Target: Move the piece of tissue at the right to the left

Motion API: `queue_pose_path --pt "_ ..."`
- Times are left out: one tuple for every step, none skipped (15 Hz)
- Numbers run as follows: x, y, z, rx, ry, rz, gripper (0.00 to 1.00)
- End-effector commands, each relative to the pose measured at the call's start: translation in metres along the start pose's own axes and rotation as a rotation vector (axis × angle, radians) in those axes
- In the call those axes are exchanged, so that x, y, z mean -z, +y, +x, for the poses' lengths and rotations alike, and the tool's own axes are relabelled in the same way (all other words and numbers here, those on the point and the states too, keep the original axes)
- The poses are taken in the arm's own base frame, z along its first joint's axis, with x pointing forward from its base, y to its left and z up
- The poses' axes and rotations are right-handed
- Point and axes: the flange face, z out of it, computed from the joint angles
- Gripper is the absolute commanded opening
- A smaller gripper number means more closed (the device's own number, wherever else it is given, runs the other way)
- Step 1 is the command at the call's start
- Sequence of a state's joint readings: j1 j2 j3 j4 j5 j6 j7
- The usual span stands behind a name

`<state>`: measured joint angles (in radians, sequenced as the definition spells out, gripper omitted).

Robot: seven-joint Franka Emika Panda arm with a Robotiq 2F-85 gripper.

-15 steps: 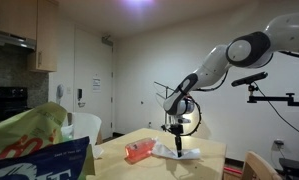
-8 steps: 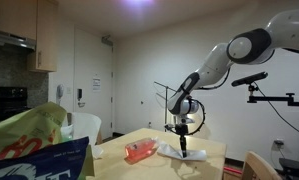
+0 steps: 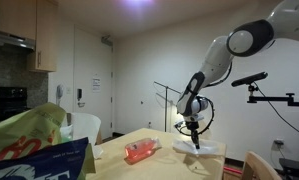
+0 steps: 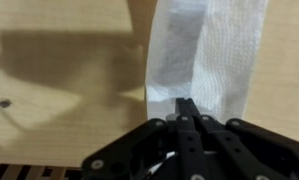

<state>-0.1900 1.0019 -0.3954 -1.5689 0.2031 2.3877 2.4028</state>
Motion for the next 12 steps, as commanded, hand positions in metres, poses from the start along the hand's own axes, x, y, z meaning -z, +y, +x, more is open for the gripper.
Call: queue_pose_path --pt "0.032 -0.001 0.041 -0.08 0.043 0.093 0.0" --pt "0.036 -0.002 0.047 -0.09 0.062 0.11 0.0" --pt "0.039 -0.003 0.052 -0.093 0.076 0.125 0.0" --pt "0.041 -0.002 0.055 -0.099 0.087 0.134 0.0" --pt "0.041 0.0 0.055 -0.1 0.089 0.145 0.0" --pt "0.041 0.003 0.054 -0.105 0.091 0.154 0.0" --pt "0.04 0.006 0.052 -0.099 0.095 0.158 0.26" --pt "0.038 0.01 0.049 -0.094 0.095 0.154 0.28" --pt "0.034 0.014 0.046 -0.093 0.096 0.154 0.33" --pt "0.032 0.018 0.043 -0.09 0.086 0.147 0.42" --pt "0.028 0.023 0.04 -0.084 0.076 0.139 0.49" --pt "0.025 0.028 0.037 -0.077 0.069 0.132 0.58"
